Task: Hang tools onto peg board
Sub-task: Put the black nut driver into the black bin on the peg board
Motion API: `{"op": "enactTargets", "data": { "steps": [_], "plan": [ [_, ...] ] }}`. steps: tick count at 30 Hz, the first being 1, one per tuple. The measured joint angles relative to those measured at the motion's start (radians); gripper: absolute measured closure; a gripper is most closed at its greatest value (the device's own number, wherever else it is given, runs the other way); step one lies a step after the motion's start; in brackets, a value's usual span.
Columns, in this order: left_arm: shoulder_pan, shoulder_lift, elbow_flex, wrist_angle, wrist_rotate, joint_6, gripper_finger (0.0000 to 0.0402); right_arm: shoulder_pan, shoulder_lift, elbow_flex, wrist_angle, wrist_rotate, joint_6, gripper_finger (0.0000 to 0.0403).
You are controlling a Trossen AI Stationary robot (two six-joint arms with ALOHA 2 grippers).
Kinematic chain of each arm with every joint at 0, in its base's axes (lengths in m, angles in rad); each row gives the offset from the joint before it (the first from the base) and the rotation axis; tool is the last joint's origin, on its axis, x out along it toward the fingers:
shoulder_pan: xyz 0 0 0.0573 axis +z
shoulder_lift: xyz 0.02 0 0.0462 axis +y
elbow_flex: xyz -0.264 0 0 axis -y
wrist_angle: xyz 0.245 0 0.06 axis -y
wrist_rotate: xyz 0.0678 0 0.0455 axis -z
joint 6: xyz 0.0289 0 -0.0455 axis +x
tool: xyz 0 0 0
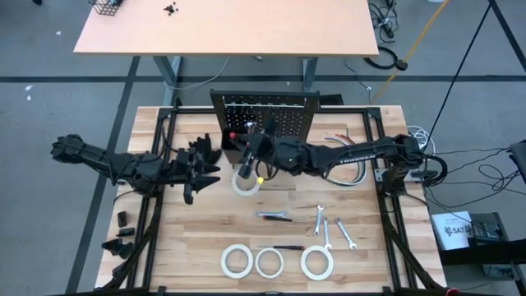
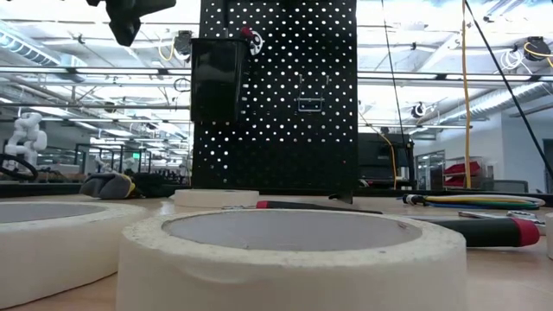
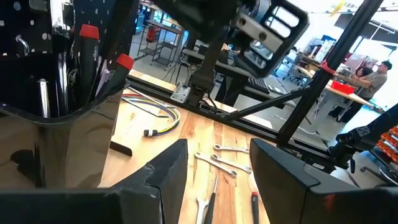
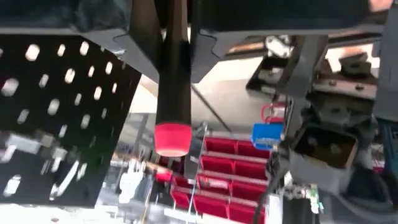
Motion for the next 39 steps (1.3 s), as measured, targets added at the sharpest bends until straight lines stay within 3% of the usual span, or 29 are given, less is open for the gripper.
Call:
{"op": "enactTargets", "data": {
  "steps": [9, 13, 18, 22, 27, 31, 34, 36, 39],
  "plan": [
    [0.000, 0.000, 0.000, 0.000, -0.001, 0.000, 0.0226, -0.008, 0.003, 0.000, -0.028, 0.001, 0.070, 0.0185],
    [0.000, 0.000, 0.000, -0.001, -0.001, 0.000, 0.0226, -0.003, 0.003, 0.000, -0.028, -0.001, 0.070, 0.0158],
    [0.000, 0.000, 0.000, -0.001, -0.001, 0.000, 0.0226, 0.012, -0.009, -0.001, -0.021, 0.001, 0.052, 0.0155],
    [0.000, 0.000, 0.000, -0.007, -0.009, 0.002, 0.0226, 0.032, -0.040, 0.000, -0.011, 0.001, 0.014, 0.0162],
    [0.000, -0.017, 0.000, -0.010, -0.128, 0.022, 0.0226, 0.072, -0.077, 0.000, -0.033, 0.006, 0.045, 0.0173],
    [0.000, -0.051, 0.000, -0.014, -0.163, 0.080, 0.0236, 0.128, -0.109, 0.000, -0.115, 0.006, 0.096, 0.0216],
    [0.010, -0.071, 0.014, -0.078, -0.173, 0.130, 0.0285, 0.180, -0.130, 0.000, -0.186, 0.005, 0.114, 0.0305],
    [0.029, -0.074, 0.038, -0.152, -0.176, 0.169, 0.0347, 0.215, -0.139, 0.000, -0.230, 0.000, 0.113, 0.0372],
    [0.085, -0.071, 0.086, -0.249, -0.211, 0.178, 0.0389, 0.261, -0.139, 0.000, -0.264, 0.023, 0.140, 0.0387]
  ]
}}
